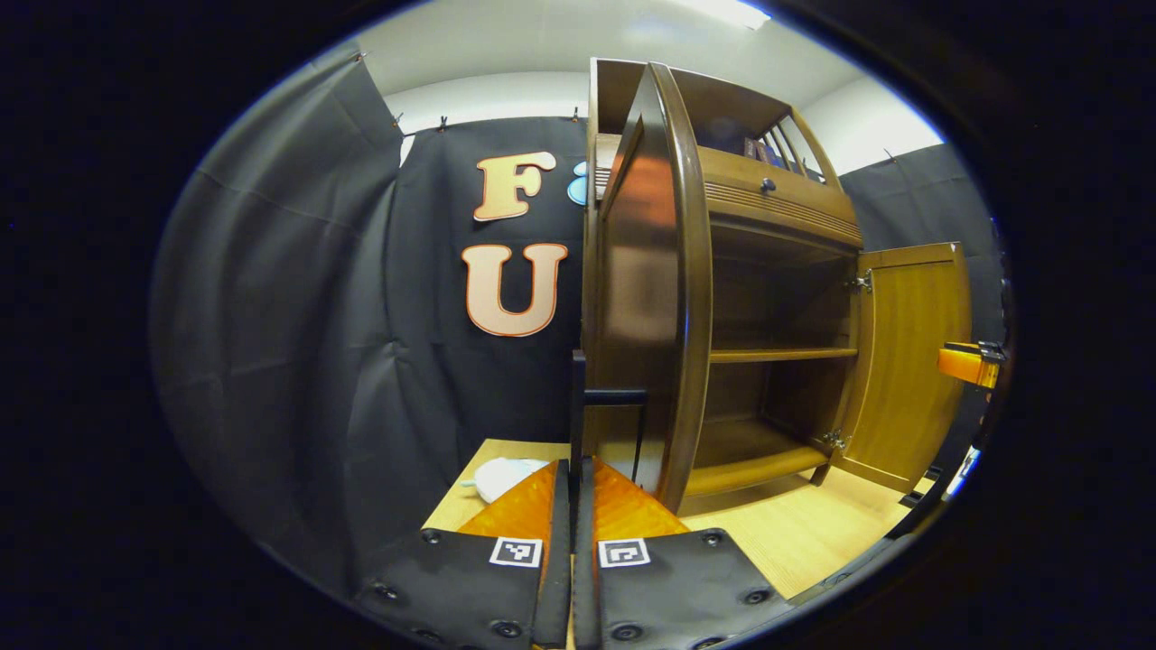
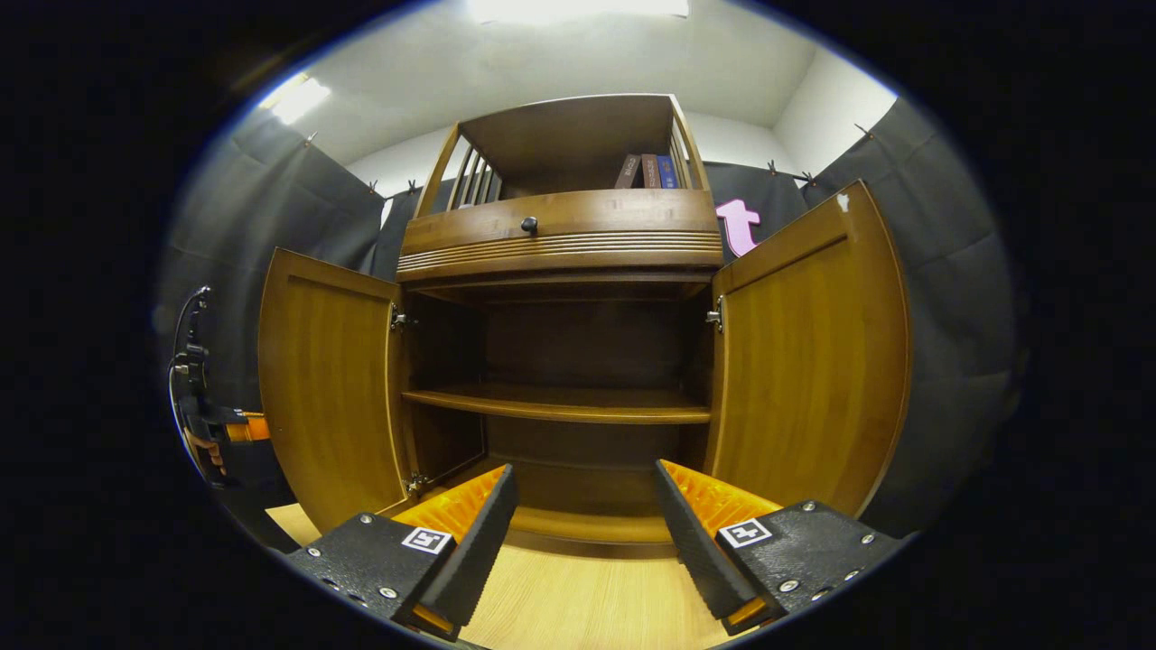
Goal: Open the right door of the double-door shoe cabinet with the right hand, and open the left door with the left hand.
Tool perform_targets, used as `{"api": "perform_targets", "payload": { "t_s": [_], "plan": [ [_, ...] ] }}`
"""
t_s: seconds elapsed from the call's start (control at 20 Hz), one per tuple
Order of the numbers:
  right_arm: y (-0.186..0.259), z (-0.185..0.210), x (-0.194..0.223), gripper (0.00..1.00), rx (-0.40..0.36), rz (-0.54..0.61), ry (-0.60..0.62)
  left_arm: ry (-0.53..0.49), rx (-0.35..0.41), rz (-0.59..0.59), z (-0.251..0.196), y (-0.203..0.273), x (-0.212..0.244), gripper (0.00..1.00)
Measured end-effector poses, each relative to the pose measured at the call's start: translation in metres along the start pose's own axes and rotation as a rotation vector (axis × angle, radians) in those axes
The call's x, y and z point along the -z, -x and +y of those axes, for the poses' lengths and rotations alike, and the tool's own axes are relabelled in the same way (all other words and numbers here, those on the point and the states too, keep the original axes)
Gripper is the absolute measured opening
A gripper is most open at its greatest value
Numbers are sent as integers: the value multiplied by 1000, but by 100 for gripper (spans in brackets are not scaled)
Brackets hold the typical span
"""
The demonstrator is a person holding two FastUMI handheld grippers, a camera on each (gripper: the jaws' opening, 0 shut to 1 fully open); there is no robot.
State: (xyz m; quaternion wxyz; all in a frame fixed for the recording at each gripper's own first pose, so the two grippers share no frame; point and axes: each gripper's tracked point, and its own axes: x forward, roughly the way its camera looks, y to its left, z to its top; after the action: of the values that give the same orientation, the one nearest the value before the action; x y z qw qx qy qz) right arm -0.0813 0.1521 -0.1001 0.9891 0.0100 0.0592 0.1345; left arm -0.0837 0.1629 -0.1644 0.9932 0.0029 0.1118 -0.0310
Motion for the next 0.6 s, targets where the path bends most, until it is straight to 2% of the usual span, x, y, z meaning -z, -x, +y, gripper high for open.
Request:
{"api": "perform_targets", "payload": {
  "t_s": [0.1, 0.15, 0.45, 0.6],
  "plan": [
    [-3, 5, 1, 92, -8, 5, -1, 31, 30, 2, 4, -1, -2, 0],
    [-4, 8, 1, 92, -10, 5, 2, 38, 43, 4, 7, -1, -1, 7],
    [-10, 13, 1, 92, -12, 5, 7, 71, 62, -7, 26, 15, -6, 9],
    [-10, 12, 0, 92, -9, 5, 8, 84, 29, -23, 33, 34, -16, 9]
  ]
}}
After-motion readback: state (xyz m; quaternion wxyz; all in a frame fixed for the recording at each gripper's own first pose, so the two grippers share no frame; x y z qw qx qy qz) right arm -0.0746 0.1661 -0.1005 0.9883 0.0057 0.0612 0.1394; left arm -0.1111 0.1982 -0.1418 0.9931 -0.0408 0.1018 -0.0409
